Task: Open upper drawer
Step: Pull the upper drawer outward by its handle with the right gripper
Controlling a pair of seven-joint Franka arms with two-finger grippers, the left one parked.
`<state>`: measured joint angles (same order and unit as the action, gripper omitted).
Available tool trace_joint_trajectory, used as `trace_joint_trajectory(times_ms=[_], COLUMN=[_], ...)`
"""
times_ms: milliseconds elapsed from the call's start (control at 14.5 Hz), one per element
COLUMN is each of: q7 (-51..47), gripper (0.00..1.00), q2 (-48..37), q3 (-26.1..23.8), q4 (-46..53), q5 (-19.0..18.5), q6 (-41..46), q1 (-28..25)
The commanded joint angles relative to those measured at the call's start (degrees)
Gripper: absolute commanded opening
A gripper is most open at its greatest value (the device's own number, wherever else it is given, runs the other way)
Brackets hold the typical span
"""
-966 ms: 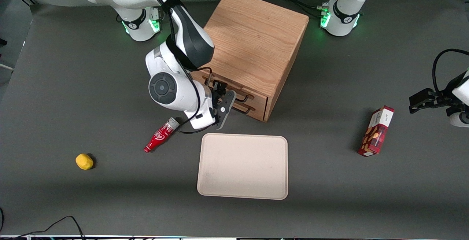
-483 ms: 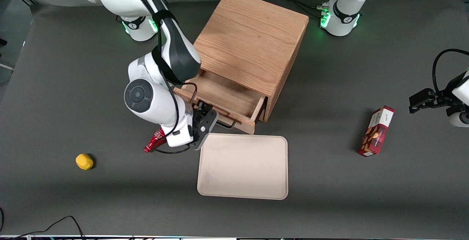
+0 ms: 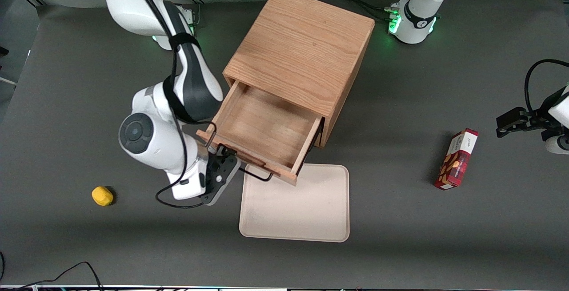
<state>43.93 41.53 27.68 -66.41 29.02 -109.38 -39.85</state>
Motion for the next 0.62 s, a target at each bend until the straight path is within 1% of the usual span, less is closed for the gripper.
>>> trace_joint_trajectory(times_ms=[0, 276, 552], q7=[2.29, 3.27, 4.67], gripper=[1.00, 1.00, 1.00], q2=[2.68, 4.00, 4.00], q3=[0.01, -0.34, -0.43], q4=[5.06, 8.75, 9.02], q5=[-0.28, -0.19, -0.10], q6=[0.13, -0.31, -2.16], q1=[3.79, 7.32, 9.61])
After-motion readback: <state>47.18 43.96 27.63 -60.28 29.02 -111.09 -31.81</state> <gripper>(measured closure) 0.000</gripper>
